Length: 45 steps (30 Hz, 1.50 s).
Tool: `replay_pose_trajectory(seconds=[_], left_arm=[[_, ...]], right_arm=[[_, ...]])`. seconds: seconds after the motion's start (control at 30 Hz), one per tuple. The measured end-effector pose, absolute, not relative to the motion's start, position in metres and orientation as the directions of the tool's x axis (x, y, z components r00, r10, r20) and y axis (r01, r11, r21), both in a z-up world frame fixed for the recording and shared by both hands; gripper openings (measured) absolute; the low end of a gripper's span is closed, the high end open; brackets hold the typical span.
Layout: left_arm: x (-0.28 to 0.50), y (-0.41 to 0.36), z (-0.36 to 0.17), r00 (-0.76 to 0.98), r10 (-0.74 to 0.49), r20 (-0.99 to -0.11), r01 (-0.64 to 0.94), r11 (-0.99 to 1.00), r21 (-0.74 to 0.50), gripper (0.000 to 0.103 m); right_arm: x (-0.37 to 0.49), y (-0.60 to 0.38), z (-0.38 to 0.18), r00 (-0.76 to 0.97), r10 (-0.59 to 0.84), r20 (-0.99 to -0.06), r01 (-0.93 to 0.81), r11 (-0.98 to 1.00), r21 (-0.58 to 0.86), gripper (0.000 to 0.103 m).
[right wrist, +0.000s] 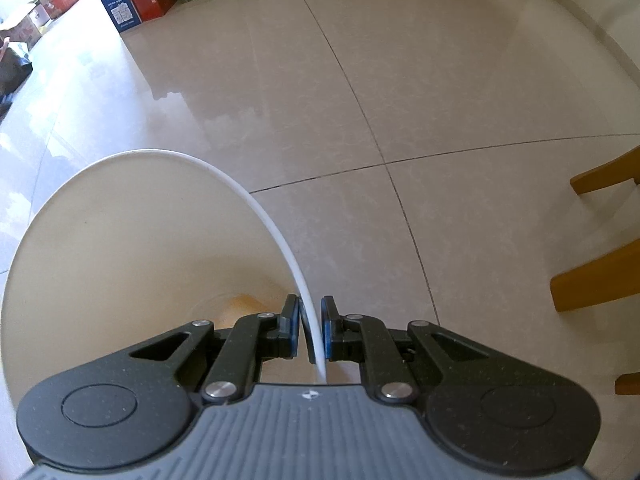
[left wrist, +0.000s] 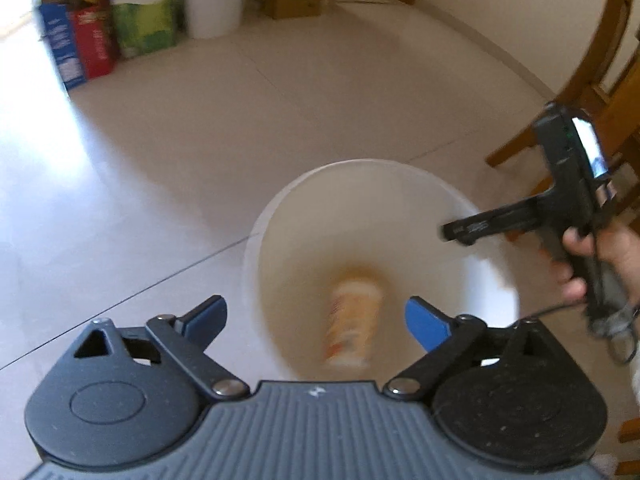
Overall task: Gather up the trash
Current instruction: 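Move the left tool back to the pile and grasp the red can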
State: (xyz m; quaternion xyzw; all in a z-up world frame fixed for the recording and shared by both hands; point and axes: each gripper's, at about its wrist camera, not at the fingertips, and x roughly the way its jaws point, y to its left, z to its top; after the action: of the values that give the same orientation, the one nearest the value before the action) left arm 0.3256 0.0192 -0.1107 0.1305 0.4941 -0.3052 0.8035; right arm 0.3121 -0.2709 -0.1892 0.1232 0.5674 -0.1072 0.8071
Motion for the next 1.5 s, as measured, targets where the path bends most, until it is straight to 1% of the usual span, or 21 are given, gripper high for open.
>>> replay_pose_trajectory(seconds=[0.13,0.23,0.37,0.5,0.63,0.73,0.8,0.93,1.03,1.2,1.4,1.5], left_arm=[[0.331,0.07,-0.131,0.366,-0.282,-0.887,0.51,0.858,-0.062,0.096],[0.327,0.11,-0.158,0.348,-0.241,-0.906,0.395,0.914,-0.092,0.096],[0.317,0.15,-0.21,0.283,-0.173,-0.943,0.236,0.966,-0.106,0.096],[0.308,0.17,-0.266,0.22,-0.141,-0.965,0.163,0.981,-0.106,0.096],[0.302,0.177,-0.311,0.171,-0.194,-0.966,0.166,0.972,-0.166,0.096],[0.296,0.178,-0.33,0.148,-0.218,-0.965,0.175,0.966,-0.192,0.096],[0.301,0.174,-0.333,0.145,-0.237,-0.961,0.192,0.959,-0.208,0.096],[0.307,0.171,-0.341,0.184,-0.229,-0.956,0.235,0.955,-0.184,0.096],[0.31,0.169,-0.351,0.193,-0.256,-0.947,0.252,0.946,-0.204,0.096],[0.311,0.169,-0.36,0.182,-0.304,-0.935,0.257,0.932,-0.254,0.096],[0.306,0.177,-0.368,0.173,-0.307,-0.936,0.253,0.932,-0.259,0.096],[0.303,0.178,-0.369,0.123,-0.309,-0.943,0.26,0.927,-0.269,0.096]], right_arm=[[0.313,-0.272,-0.188,0.333,-0.029,-0.943,0.314,0.946,0.082,0.013],[0.313,-0.271,-0.187,0.332,-0.032,-0.943,0.314,0.946,0.079,0.013],[0.313,-0.269,-0.187,0.331,-0.037,-0.943,0.311,0.948,0.072,0.014],[0.314,-0.267,-0.187,0.331,-0.041,-0.943,0.31,0.948,0.068,0.014],[0.313,-0.266,-0.188,0.332,-0.042,-0.942,0.307,0.949,0.066,0.014],[0.313,-0.265,-0.188,0.331,-0.045,-0.943,0.306,0.95,0.062,0.014],[0.313,-0.265,-0.188,0.331,-0.046,-0.942,0.307,0.95,0.062,0.014],[0.313,-0.265,-0.188,0.332,-0.047,-0.942,0.307,0.95,0.061,0.014],[0.313,-0.264,-0.188,0.332,-0.051,-0.942,0.303,0.951,0.055,0.014],[0.312,-0.262,-0.187,0.332,-0.058,-0.942,0.302,0.952,0.048,0.014],[0.312,-0.261,-0.186,0.334,-0.06,-0.941,0.304,0.951,0.048,0.014],[0.312,-0.261,-0.186,0.334,-0.06,-0.941,0.305,0.951,0.047,0.014]])
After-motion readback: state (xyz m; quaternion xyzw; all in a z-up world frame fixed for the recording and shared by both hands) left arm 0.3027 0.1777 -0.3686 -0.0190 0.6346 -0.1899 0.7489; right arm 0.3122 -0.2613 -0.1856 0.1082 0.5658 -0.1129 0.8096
